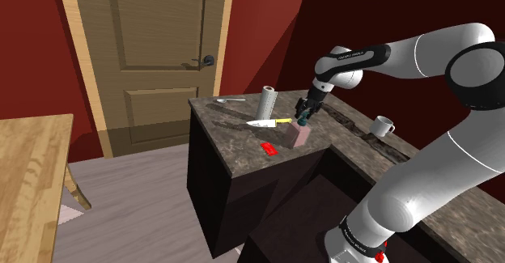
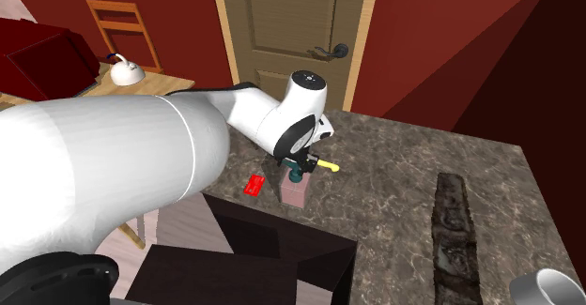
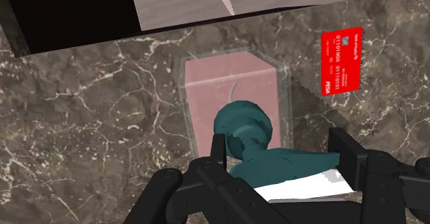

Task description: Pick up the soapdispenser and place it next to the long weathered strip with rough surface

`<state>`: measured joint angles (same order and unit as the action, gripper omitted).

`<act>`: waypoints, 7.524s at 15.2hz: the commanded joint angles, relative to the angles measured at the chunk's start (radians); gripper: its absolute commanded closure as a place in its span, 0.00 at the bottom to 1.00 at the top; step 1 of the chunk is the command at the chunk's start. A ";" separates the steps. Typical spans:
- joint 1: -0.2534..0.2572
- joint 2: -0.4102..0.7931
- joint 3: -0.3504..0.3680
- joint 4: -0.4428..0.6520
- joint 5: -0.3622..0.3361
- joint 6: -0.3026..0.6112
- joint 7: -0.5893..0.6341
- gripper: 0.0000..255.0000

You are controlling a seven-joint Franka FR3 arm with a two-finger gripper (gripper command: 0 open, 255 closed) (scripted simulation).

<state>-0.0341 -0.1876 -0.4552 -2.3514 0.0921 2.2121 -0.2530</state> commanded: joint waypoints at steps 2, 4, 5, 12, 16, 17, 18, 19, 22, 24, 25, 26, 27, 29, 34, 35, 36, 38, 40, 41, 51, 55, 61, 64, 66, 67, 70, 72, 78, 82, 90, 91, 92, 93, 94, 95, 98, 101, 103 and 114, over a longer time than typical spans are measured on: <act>0.000 0.000 0.000 0.000 0.000 0.000 0.000 1.00; 0.000 0.000 0.000 0.000 0.000 0.000 0.000 1.00; 0.000 0.000 0.000 0.000 0.000 0.000 0.000 1.00; -0.004 -0.033 0.008 0.039 -0.020 -0.068 0.022 1.00; -0.006 -0.055 0.014 0.074 -0.031 -0.122 0.037 1.00; -0.006 -0.060 0.016 0.084 -0.034 -0.136 0.041 1.00; -0.006 -0.064 0.018 0.093 -0.036 -0.149 0.044 1.00; -0.007 -0.069 0.019 0.103 -0.038 -0.163 0.047 1.00; -0.007 -0.080 0.023 0.133 -0.043 -0.203 0.056 1.00; -0.007 -0.086 0.026 0.155 -0.046 -0.230 0.062 1.00; -0.007 -0.089 0.027 0.166 -0.047 -0.243 0.064 1.00; -0.007 -0.092 0.028 0.177 -0.048 -0.257 0.066 1.00; -0.007 -0.094 0.029 0.188 -0.049 -0.270 0.069 1.00; -0.007 -0.098 0.032 0.211 -0.051 -0.297 0.073 1.00; -0.005 -0.104 0.036 0.273 -0.053 -0.363 0.083 1.00; -0.005 -0.104 0.037 0.286 -0.053 -0.377 0.085 1.00; -0.005 -0.104 0.038 0.299 -0.053 -0.390 0.086 1.00; -0.004 -0.104 0.039 0.326 -0.053 -0.417 0.089 1.00; -0.003 -0.103 0.040 0.354 -0.053 -0.443 0.092 1.00; -0.002 -0.102 0.041 0.369 -0.052 -0.457 0.093 1.00; 0.003 -0.079 0.042 0.525 -0.044 -0.591 0.103 1.00; 0.006 -0.063 0.040 0.595 -0.038 -0.646 0.104 1.00; -0.029 -0.113 -0.006 0.581 -0.068 -0.685 0.032 1.00; -0.054 -0.147 -0.043 0.563 -0.092 -0.701 -0.027 1.00; -0.071 -0.164 -0.070 0.558 -0.107 -0.713 -0.068 1.00; -0.079 -0.171 -0.084 0.557 -0.114 -0.719 -0.089 1.00; -0.102 -0.185 -0.130 0.561 -0.136 -0.737 -0.156 1.00; -0.116 -0.189 -0.163 0.569 -0.149 -0.749 -0.202 1.00; -0.150 -0.172 -0.280 0.621 -0.175 -0.785 -0.356 1.00; -0.162 -0.130 -0.378 0.680 -0.175 -0.807 -0.473 1.00; -0.168 0.097 -0.687 0.862 -0.048 -0.857 -0.794 1.00; -0.180 0.159 -0.743 0.893 0.002 -0.869 -0.857 1.00; -0.211 0.236 -0.793 0.928 0.067 -0.886 -0.929 1.00; -0.264 0.305 -0.815 0.960 0.127 -0.905 -0.991 1.00; -0.263 0.282 -0.794 0.936 0.106 -0.885 -0.977 1.00; -0.254 0.264 -0.788 0.914 0.089 -0.867 -0.967 1.00; -0.222 0.216 -0.781 0.849 0.047 -0.815 -0.940 1.00; -0.203 0.176 -0.769 0.790 0.010 -0.767 -0.916 1.00; -0.198 0.153 -0.760 0.753 -0.009 -0.736 -0.904 1.00; -0.195 0.090 -0.731 0.577 -0.064 -0.580 -0.875 1.00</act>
<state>-0.2289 -0.1033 -1.1830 -1.7624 0.0237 1.6173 -1.1226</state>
